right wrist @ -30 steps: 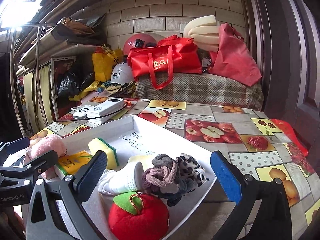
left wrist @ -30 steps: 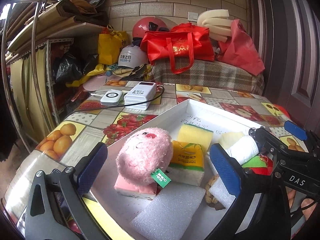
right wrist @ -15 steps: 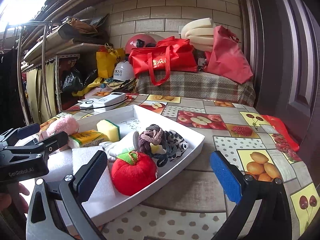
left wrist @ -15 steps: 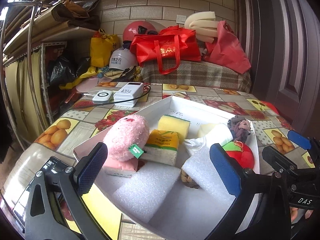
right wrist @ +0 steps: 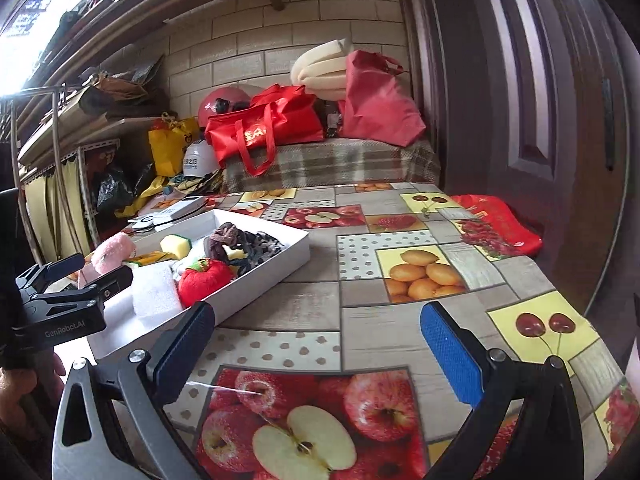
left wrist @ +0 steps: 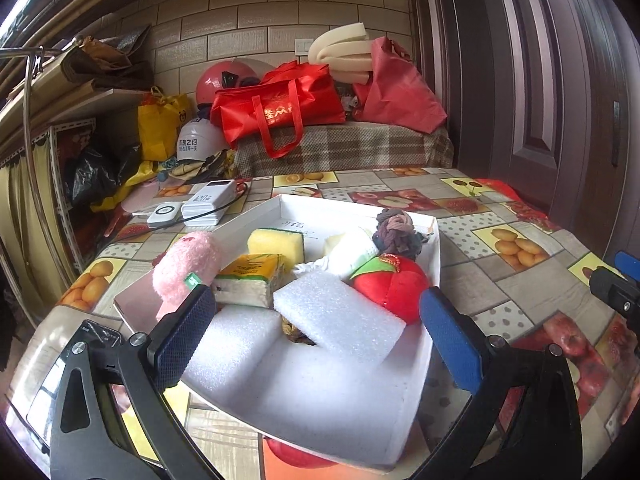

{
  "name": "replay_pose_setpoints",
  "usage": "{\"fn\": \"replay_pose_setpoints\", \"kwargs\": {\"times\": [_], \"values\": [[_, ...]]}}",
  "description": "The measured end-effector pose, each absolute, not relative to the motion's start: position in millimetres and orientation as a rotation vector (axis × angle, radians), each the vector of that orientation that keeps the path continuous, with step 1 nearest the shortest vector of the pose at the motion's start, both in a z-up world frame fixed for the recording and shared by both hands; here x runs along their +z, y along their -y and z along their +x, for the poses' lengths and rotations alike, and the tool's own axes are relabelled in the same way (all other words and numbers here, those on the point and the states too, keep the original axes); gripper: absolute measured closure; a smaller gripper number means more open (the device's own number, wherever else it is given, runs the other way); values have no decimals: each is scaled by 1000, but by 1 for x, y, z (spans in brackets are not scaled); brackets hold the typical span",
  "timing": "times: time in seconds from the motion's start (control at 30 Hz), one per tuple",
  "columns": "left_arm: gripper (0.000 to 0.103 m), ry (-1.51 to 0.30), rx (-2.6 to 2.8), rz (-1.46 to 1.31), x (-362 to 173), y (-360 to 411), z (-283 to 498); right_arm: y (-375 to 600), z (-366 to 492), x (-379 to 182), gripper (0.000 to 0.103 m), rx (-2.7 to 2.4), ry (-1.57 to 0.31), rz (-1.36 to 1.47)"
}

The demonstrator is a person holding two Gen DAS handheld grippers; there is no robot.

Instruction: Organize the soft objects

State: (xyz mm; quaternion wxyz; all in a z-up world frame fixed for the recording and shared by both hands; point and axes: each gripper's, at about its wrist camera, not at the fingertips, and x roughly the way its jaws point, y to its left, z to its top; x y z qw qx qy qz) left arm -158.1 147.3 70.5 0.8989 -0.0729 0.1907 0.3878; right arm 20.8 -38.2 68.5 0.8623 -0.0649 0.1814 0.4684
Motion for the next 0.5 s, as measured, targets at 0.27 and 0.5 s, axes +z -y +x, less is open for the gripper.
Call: {"fn": "replay_pose_setpoints", "kwargs": {"times": [0.27, 0.5], "values": [[0, -403, 824, -252, 72, -124, -161, 81, 49, 67, 0, 889, -473, 43], [0, -478, 854, -170, 71, -109, -149, 78, 17, 74, 0, 827, -326, -67]]}}
